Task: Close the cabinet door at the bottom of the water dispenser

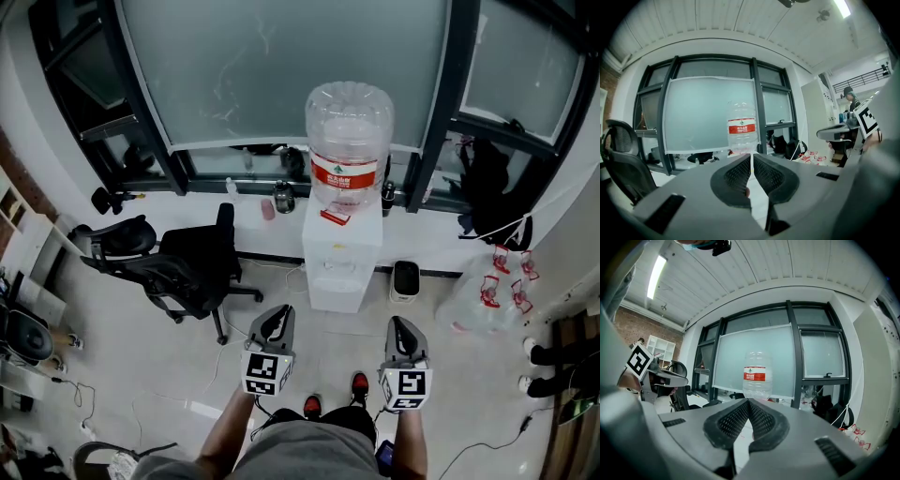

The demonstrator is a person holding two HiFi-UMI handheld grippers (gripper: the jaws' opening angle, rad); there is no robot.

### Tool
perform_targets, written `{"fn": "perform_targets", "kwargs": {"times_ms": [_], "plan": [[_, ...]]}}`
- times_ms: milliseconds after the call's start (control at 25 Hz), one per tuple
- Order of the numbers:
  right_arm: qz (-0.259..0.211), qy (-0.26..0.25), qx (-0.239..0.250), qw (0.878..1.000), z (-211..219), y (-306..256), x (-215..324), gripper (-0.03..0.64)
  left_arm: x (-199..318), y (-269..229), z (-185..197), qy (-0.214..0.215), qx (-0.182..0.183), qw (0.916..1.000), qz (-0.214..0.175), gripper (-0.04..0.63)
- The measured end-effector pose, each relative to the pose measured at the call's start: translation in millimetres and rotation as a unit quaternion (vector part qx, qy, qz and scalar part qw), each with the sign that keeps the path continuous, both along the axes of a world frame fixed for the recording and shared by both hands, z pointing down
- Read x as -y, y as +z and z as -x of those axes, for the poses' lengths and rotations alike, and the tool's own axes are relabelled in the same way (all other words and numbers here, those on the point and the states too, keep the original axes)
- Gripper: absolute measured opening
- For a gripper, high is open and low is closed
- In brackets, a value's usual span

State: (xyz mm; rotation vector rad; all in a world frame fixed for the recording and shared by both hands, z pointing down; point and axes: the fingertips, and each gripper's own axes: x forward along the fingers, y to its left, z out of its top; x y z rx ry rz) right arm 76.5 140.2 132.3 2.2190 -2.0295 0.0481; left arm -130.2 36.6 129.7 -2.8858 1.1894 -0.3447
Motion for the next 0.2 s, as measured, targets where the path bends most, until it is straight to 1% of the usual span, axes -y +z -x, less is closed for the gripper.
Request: {"fn": "perform_targets", "kwargs": {"times_ms": [200], "plan": [[0.004,-0.001,0.0,1.0,-1.4,0.9,-0.4,0.015,-1.4,-0.2,-3.8,0.002,0.0,1.0,0.003,0.037]]}}
